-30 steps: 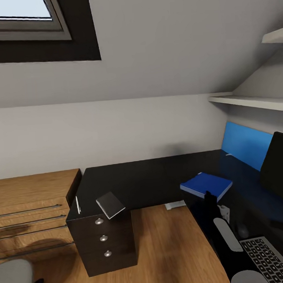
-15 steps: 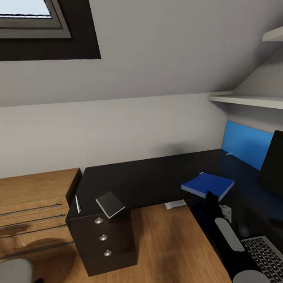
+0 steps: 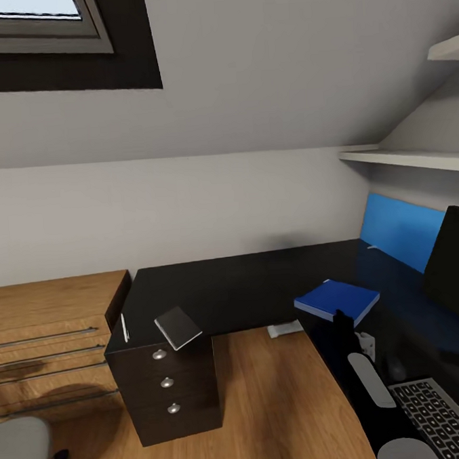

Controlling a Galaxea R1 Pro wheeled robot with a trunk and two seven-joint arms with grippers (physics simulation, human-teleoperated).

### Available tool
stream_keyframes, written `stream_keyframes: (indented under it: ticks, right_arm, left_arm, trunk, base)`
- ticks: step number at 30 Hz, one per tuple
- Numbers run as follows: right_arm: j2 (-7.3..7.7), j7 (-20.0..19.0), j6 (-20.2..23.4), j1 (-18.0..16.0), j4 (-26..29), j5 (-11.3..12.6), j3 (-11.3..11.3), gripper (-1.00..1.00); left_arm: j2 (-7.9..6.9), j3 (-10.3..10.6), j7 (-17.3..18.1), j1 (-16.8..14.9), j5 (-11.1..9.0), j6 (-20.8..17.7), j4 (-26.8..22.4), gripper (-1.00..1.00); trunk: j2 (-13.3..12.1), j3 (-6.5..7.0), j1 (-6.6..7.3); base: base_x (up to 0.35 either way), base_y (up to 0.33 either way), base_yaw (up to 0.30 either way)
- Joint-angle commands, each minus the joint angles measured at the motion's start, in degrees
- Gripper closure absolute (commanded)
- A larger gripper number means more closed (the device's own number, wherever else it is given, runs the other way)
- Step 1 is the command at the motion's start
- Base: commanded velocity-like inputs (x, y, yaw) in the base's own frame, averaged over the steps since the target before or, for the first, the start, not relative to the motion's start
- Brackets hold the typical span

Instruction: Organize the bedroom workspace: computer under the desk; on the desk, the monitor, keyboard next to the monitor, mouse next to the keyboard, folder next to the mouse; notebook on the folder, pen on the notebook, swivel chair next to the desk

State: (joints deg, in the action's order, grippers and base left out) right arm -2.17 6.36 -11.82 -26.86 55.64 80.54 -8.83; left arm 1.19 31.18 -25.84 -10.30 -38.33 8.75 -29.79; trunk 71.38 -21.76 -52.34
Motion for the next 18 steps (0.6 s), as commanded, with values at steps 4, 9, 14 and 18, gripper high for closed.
stream_keyframes:
  ticks: [4,9,14,18]
  right_arm:
    - [-0.05,0.89,-0.22,-0.03,0.08,-0.72,-0.04,1.0]
    - [-0.05,1.17,-0.16,-0.03,0.08,-1.05,-0.04,1.0]
    - [-0.03,1.24,-0.14,-0.03,0.08,-1.08,0.0,1.0]
    - [-0.04,1.31,-0.13,-0.03,0.08,-1.08,0.04,1.0]
  left_arm:
    - [-0.11,0.52,-0.3,-0.07,-0.53,0.37,-1.4,-1.0]
    - [-1.47,0.08,-0.35,-0.07,-1.99,-6.37,-14.78,-1.0]
    - [-2.08,-0.06,-1.65,-0.07,-7.37,-24.61,-27.06,-1.0]
    - [-2.25,-3.88,-5.78,-0.07,-12.36,-32.31,-37.69,-1.0]
  trunk:
    - [1.66,-0.79,-0.89]
    - [3.67,-1.69,-1.98]
    - [5.67,-2.59,-3.08]
    - [7.28,-3.3,-3.96]
  base:
    - [0.0,0.0,0.0]
    - [0.0,0.0,0.0]
    - [0.0,0.0,0.0]
    - [0.0,0.0,0.0]
